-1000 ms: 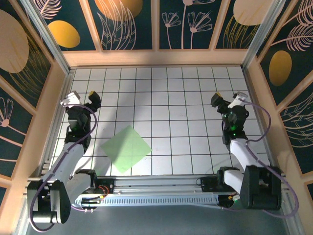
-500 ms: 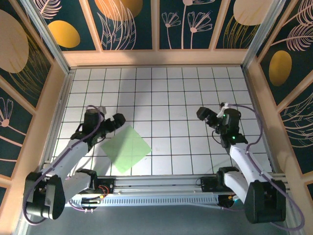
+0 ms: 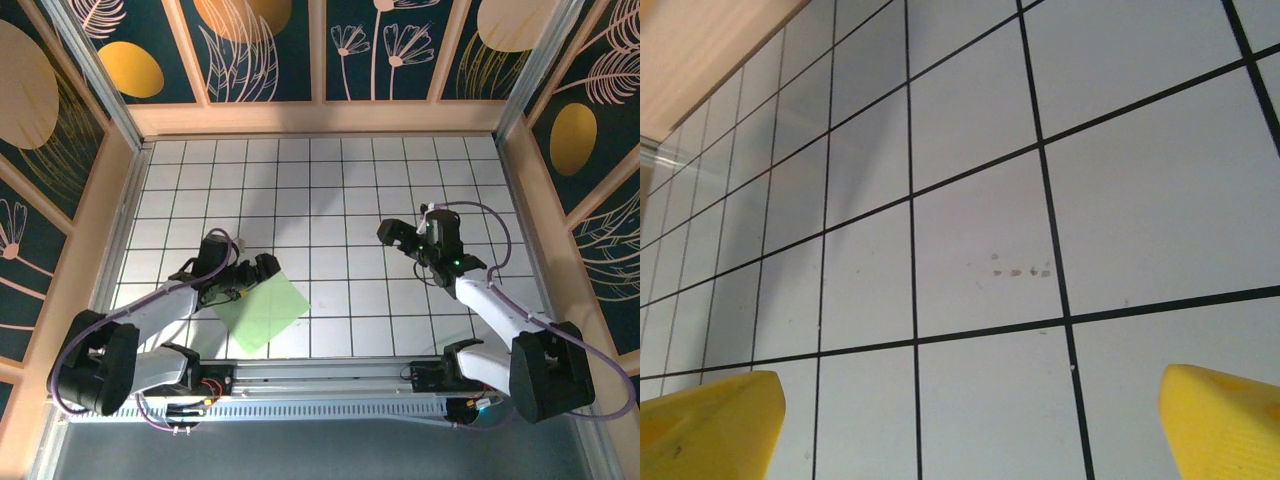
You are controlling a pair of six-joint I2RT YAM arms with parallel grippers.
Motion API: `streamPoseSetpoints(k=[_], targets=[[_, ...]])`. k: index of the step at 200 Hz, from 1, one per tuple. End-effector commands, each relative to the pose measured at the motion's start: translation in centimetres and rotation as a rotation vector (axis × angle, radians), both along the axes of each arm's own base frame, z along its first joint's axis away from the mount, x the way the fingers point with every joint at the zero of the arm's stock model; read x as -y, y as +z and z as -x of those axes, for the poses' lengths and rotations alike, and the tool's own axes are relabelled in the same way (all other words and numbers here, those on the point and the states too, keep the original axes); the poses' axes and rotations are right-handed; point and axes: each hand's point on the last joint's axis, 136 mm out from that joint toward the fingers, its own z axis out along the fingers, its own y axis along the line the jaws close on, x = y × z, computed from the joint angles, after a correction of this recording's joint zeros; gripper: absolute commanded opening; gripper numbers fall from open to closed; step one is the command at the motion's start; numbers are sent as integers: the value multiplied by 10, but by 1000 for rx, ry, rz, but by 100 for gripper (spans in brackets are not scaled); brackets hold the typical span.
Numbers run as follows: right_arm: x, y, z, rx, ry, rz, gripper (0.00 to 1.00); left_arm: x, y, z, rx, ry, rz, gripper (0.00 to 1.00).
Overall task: Fold a paper plane with a square sheet of paper (fold left side to right side)
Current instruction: Move the square sheet of paper to the center of the table.
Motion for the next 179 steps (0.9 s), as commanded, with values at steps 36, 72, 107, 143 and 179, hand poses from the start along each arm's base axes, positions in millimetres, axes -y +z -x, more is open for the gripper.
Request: streamPoseSetpoints(k=[36, 72, 107, 143, 179], targets=[[4, 15, -12, 32, -40, 45, 96, 19, -13, -7, -9, -81, 1, 99], [8, 12, -11, 35, -37, 82, 95, 43, -17, -32, 16, -221, -46, 99], [11, 12, -9, 41, -21, 124, 95, 71, -29, -55, 16, -394, -120, 99], [16, 18, -6, 57, 7, 146, 96, 106, -37, -67, 23, -547, -144, 99], [31, 21, -6, 51, 1, 98, 96, 137, -41, -75, 40, -660, -153, 99]])
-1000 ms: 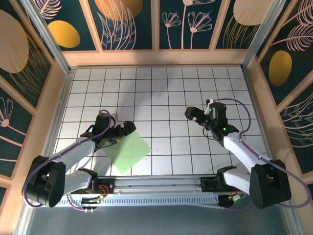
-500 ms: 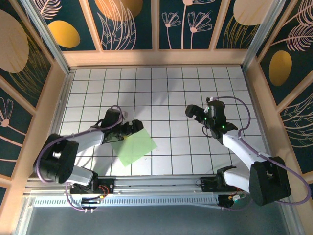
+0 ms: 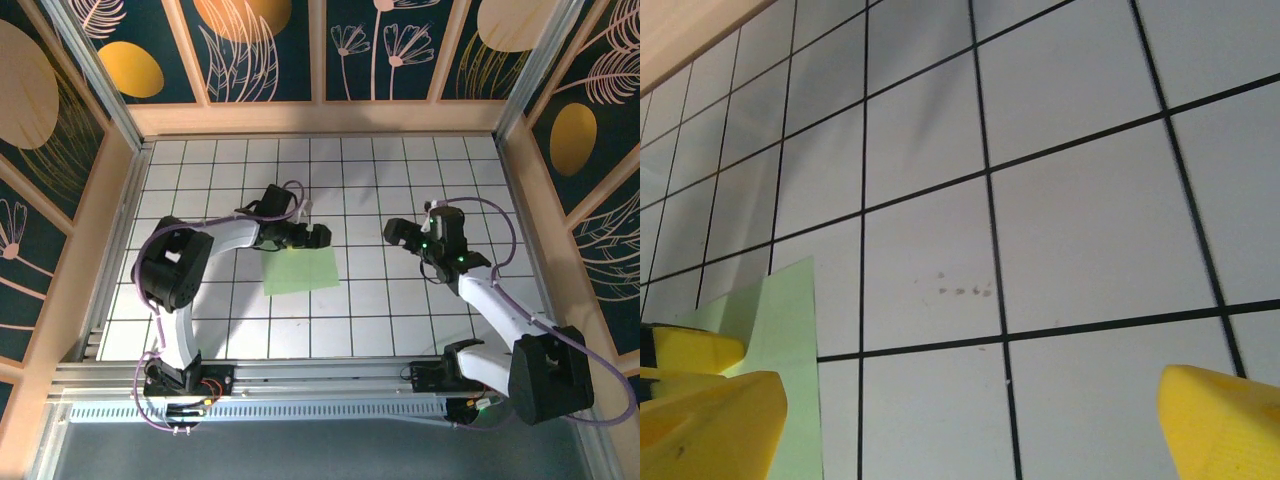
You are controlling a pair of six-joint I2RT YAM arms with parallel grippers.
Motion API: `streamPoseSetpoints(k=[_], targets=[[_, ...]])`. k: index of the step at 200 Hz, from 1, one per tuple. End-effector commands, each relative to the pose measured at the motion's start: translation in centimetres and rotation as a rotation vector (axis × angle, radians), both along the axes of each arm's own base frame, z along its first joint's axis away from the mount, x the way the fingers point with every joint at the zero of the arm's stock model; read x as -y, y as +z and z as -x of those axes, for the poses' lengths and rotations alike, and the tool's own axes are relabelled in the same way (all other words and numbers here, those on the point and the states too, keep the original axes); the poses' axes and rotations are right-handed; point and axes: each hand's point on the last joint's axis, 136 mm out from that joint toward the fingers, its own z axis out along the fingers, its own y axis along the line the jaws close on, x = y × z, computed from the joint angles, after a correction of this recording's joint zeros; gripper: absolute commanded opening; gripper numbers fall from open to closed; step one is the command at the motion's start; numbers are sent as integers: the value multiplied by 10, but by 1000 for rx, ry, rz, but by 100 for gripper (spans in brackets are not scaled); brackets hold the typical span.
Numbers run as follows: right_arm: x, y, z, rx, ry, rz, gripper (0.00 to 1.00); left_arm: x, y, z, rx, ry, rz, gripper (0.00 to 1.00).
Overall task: Fold a paper plane with a square sheet of paper (fold left side to right side)
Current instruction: Move the square sheet of paper to the center of the table.
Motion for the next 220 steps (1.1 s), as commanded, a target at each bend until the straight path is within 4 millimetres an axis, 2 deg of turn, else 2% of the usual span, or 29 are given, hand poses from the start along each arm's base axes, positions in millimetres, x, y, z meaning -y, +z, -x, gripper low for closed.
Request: streamPoseSetpoints(k=[1, 24, 59, 99, 118, 143, 158, 175, 195, 220], targets=[[7, 16, -1, 32, 19, -18, 96, 7, -36, 29, -109, -126, -90, 99], [18, 16, -1, 35, 1, -28, 96, 27, -33, 19, -88, -173, -82, 99], [23, 15, 2, 36, 4, -23, 96, 51, -28, 7, -80, -194, -45, 99], [25, 13, 2, 29, 1, -27, 96, 59, -24, -5, -67, -166, -36, 99], [25, 13, 1, 23, 5, -22, 95, 62, -9, -10, -40, -151, -16, 99], [22, 11, -4, 2, 17, 8, 91, 64, 27, -17, 23, -118, 27, 99], [15, 10, -7, -18, 37, 48, 88, 61, 50, -21, 74, -73, 52, 99], [1, 7, -13, -34, 69, 100, 87, 50, 67, -22, 120, -13, 51, 99], [-20, 0, -23, -60, 110, 136, 87, 26, 67, -18, 153, 71, -17, 99], [-48, -11, -38, -86, 160, 162, 88, -11, 50, 0, 145, 179, -83, 97]])
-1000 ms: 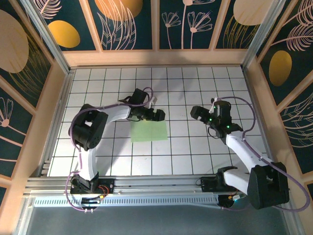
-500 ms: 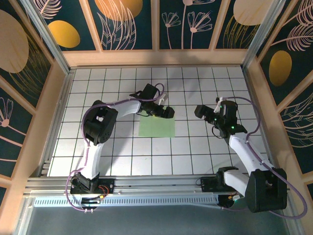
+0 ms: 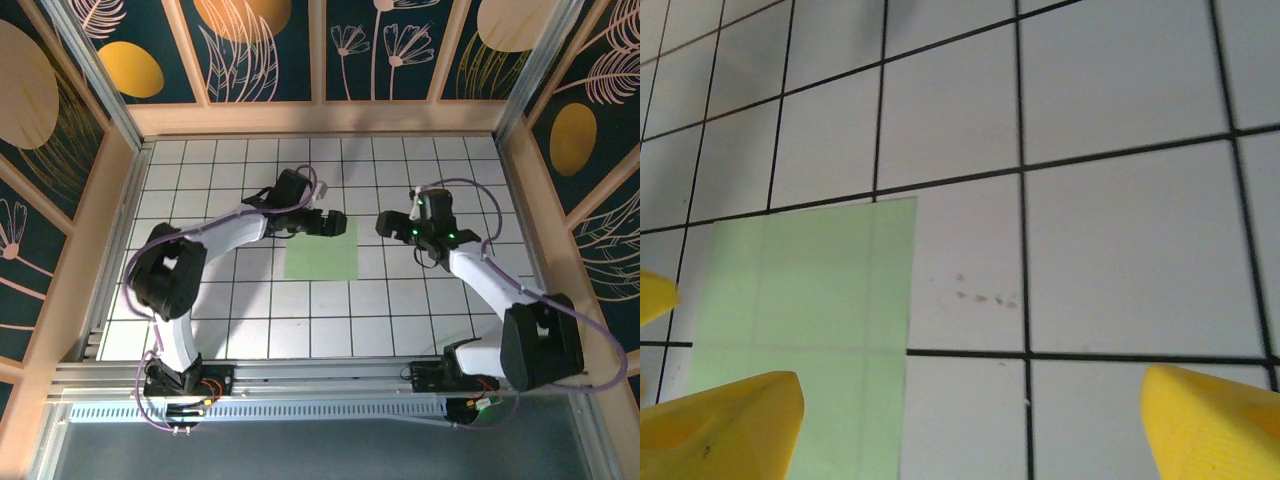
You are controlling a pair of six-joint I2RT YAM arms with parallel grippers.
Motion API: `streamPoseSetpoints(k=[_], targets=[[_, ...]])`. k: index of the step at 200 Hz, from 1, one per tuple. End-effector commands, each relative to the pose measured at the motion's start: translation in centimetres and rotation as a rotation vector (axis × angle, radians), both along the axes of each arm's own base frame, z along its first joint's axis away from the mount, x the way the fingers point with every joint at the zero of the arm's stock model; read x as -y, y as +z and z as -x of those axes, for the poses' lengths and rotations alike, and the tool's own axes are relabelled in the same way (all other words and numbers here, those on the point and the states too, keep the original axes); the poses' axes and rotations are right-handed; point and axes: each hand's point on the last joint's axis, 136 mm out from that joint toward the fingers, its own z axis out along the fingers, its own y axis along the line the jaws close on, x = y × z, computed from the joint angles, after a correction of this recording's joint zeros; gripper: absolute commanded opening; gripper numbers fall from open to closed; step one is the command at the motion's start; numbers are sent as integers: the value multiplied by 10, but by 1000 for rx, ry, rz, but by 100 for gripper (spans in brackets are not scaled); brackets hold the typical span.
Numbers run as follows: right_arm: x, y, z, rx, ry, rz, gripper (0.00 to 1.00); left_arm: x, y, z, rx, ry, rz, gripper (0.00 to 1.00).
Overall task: Fold a paper plane with a square sheet of paper (fold left side to right side)
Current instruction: Move the square sheet of paper to the center of the table, then pick up the square sheet of paper from the center of the table.
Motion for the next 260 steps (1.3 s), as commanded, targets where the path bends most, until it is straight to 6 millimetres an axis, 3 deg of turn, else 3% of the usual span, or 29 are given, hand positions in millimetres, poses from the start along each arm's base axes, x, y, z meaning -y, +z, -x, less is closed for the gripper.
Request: streamPoseSetpoints(k=[1, 11, 20, 41, 88, 98, 156, 190, 260], targets=[[-16, -8, -15, -11, 24, 66, 88, -35, -18, 10, -9, 147, -67, 97], [-27, -14, -22, -24, 43, 85, 89, -43, -32, 20, -47, 165, -61, 92], [-38, -22, -26, -42, 63, 105, 89, -45, -26, 27, -49, 172, -31, 86], [-61, -39, -37, -81, 107, 148, 91, -54, -49, 46, -115, 179, -44, 71], [-100, -68, -56, -110, 170, 224, 91, -57, -67, 50, -154, 186, -72, 37], [-102, -74, -61, -117, 167, 239, 92, -60, -81, 52, -181, 192, -98, 33], [-120, -100, -66, -138, 200, 356, 93, -65, -100, 60, -220, 194, -126, 21], [-124, -110, -59, -167, 219, 362, 92, -69, -109, 65, -237, 201, -143, 19], [-143, -87, -30, -175, 289, 317, 85, -63, -105, 62, -230, 203, -104, 18]])
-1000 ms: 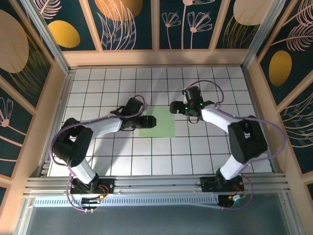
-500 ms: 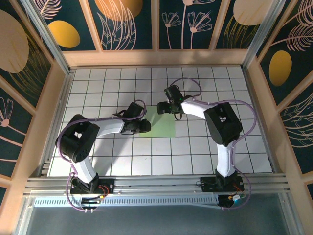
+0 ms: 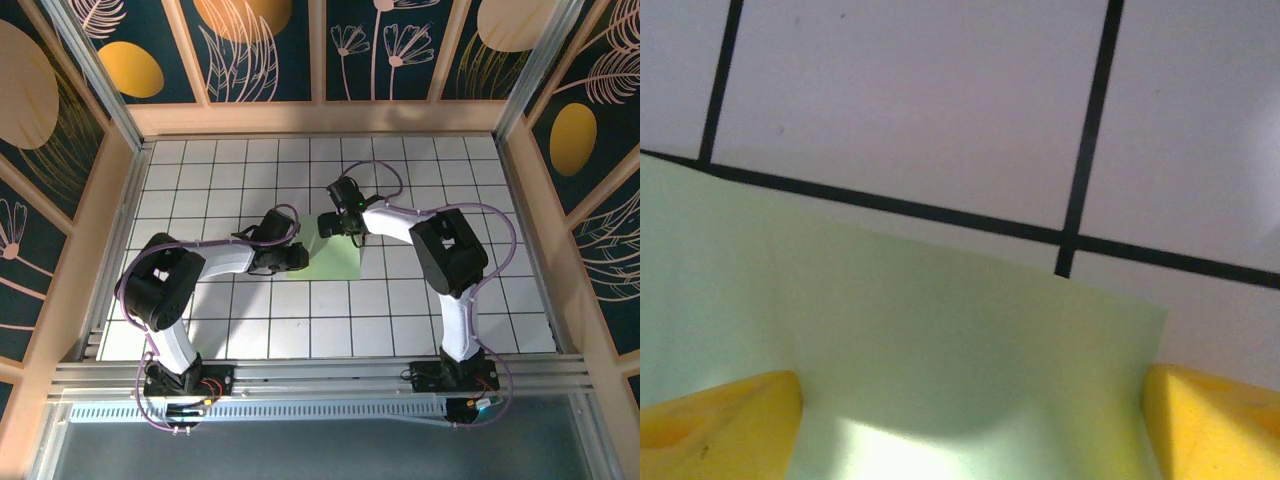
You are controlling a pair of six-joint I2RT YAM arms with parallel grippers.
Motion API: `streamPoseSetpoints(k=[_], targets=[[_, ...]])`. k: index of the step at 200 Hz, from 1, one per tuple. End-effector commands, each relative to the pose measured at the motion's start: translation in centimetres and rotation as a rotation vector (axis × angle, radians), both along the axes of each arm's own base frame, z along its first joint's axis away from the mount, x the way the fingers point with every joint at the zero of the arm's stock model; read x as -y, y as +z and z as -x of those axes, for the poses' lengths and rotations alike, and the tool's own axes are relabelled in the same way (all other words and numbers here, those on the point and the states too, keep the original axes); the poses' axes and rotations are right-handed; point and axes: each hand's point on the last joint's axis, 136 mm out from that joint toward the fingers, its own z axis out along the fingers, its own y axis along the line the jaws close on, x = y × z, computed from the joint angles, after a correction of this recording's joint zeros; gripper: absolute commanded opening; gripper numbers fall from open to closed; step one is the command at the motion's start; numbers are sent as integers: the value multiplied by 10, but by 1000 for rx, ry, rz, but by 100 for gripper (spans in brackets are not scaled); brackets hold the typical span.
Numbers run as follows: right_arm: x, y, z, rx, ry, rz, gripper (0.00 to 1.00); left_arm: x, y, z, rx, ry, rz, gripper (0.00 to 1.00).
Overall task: Fold a paper plane with a square sheet of paper (fold left side to right side)
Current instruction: Pick up the square sheet of paper from the center of the table.
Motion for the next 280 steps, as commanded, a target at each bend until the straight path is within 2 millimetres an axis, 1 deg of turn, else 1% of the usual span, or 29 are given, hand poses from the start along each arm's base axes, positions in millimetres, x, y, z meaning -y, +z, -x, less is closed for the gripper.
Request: streamPoseSetpoints(k=[1, 26, 28, 38, 56, 82, 119, 142, 162, 169, 171, 173, 188, 203, 213, 215, 217, 231, 235, 247, 264, 280], targets=[[-11, 14, 24, -39, 54, -18, 84, -4, -12, 8, -45, 17, -2, 18], [-16, 22, 33, -47, 77, -34, 77, 1, -8, 8, -49, 22, 38, 18], [-20, 22, 36, -60, 88, -50, 76, 1, -8, 8, -49, 22, 42, 18], [-24, 25, 40, -71, 103, -74, 73, 3, -7, 8, -48, 24, 54, 18], [-27, 23, 45, -83, 113, -97, 67, 4, -7, 9, -51, 25, 63, 18], [-26, 12, 49, -113, 114, -87, 56, 3, -9, 9, -55, 26, 61, 18], [-29, 10, 52, -130, 130, -106, 40, 5, -6, 8, -48, 25, 70, 19], [-31, 12, 55, -150, 147, -147, 31, 8, 1, 7, -34, 23, 93, 22], [-31, 17, 58, -166, 163, -203, 25, 8, 14, 2, 5, 30, 119, 27], [-31, 21, 60, -172, 170, -235, 24, 6, 15, 1, 5, 41, 128, 31], [-30, 22, 60, -170, 171, -245, 24, 7, 23, 0, 22, 40, 145, 32], [-30, 24, 61, -171, 175, -260, 23, 7, 27, -1, 29, 42, 156, 34], [-26, 37, 61, -165, 185, -330, 22, 3, 41, -5, 49, 59, 218, 43], [-20, 53, 61, -150, 200, -400, 21, -9, 54, -9, 75, 85, 276, 52], [-24, 64, 67, -144, 238, -446, 21, -19, 63, -12, 96, 99, 315, 56], [-17, 66, 63, -140, 224, -456, 21, -21, 66, -12, 102, 101, 324, 57], [-14, 69, 62, -137, 223, -467, 21, -23, 68, -13, 107, 103, 333, 58], [-7, 87, 62, -110, 246, -526, 21, -36, 83, -15, 144, 114, 397, 65], [-4, 95, 63, -101, 259, -549, 21, -38, 90, -15, 161, 111, 423, 67], [2, 109, 65, -80, 284, -594, 21, -45, 109, -16, 213, 103, 503, 72], [7, 132, 72, -52, 341, -655, 21, -46, 138, -12, 297, 51, 612, 80], [8, 156, 83, -27, 411, -710, 21, -40, 162, -5, 371, -31, 682, 85]])
